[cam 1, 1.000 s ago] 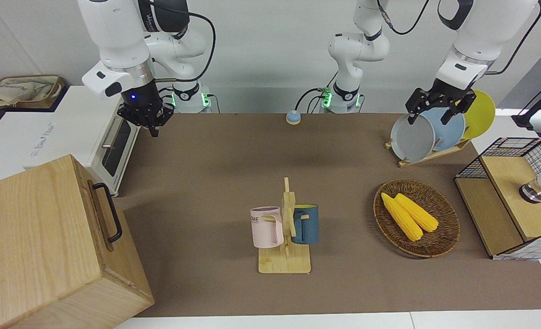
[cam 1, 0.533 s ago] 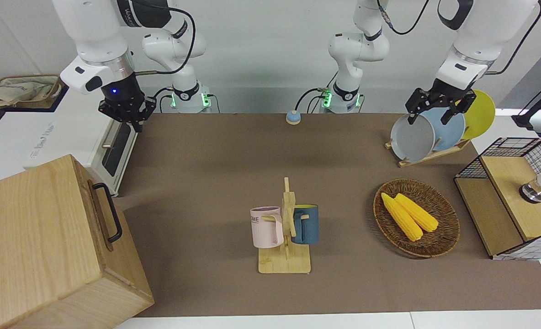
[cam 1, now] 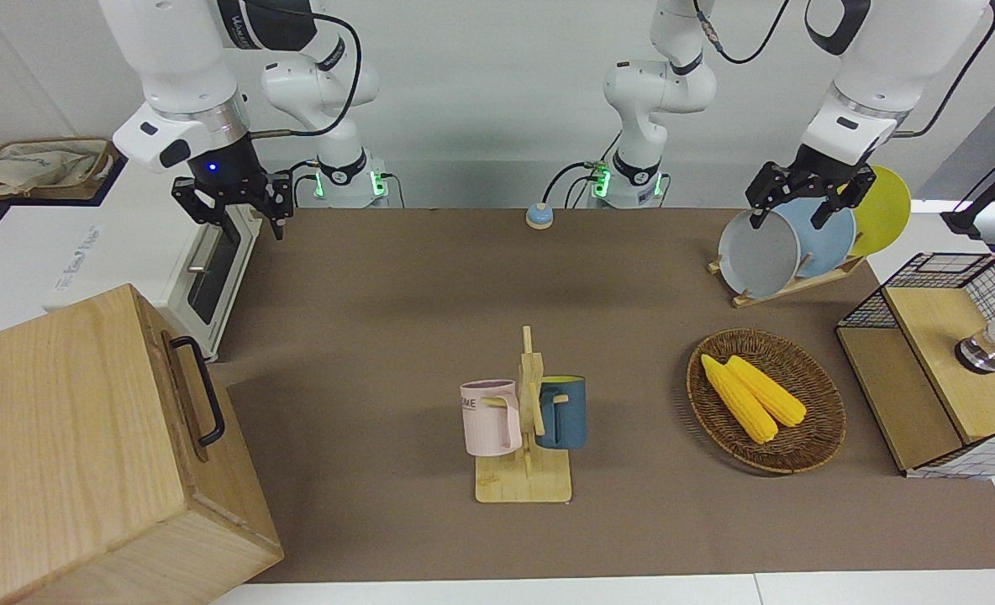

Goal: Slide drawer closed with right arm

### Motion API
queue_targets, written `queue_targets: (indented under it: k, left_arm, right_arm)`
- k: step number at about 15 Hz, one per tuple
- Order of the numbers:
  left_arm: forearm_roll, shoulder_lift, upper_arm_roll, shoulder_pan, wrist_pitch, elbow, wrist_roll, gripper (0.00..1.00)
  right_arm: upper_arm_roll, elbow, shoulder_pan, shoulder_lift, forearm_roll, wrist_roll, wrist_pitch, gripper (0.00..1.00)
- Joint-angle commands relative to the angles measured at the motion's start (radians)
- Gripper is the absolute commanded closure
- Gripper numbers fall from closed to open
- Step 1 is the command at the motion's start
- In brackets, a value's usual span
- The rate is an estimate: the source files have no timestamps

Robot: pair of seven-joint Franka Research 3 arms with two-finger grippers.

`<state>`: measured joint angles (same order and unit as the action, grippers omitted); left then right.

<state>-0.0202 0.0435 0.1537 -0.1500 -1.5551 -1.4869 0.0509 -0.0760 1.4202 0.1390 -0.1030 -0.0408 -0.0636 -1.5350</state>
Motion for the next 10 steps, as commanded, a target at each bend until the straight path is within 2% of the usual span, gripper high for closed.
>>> queue_targets:
  k: [1,10]
  left_arm:
    - [0.012,0.013,0.017,-0.017,0.000,0.020,0.007,0.00]
    - [0.012,0.013,0.017,-0.017,0.000,0.020,0.007,0.00]
  right_arm:
    - [0.005,-0.040,0.008,-0.032,0.015,-0.024,-0.005,0.011]
    - [0.012,-0.041,0.011,-0.034,0.006,-0.002,0.003,0.011]
